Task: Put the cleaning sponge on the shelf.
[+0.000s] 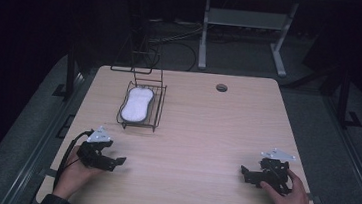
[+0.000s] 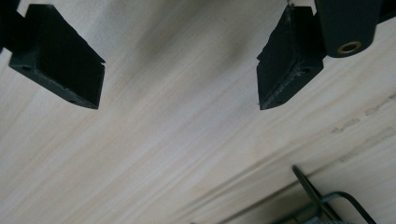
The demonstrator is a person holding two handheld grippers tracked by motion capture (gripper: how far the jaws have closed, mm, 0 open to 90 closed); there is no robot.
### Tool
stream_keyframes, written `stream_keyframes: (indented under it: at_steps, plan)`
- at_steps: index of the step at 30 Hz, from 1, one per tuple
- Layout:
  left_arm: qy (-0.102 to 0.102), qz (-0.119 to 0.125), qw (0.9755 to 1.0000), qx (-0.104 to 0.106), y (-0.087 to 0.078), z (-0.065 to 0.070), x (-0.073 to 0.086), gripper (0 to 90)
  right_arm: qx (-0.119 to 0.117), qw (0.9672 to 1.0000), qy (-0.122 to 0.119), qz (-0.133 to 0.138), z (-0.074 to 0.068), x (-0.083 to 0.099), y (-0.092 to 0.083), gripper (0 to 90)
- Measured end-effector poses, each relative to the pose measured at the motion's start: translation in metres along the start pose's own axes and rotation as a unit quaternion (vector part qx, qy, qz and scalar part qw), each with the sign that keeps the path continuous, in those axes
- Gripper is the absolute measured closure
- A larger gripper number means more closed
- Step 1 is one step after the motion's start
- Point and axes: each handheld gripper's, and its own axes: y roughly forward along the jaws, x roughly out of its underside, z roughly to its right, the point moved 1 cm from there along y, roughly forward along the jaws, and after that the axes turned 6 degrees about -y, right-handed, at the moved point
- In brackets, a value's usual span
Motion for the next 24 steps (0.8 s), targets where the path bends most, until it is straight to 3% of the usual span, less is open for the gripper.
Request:
stream_keyframes:
  at_steps: [12,24]
  plan:
    - [0.019,-0.014,0.9997,-0.002,0.01,0.003,0.015,13.2,0.0,1.0,0.0,0.0,0.0,0.0,0.0,0.0]
    - [0.03,0.032,0.9989,0.013,0.009,0.0,0.026,13.1,0.0,1.0,0.0,0.0,0.0,0.0,0.0,0.0]
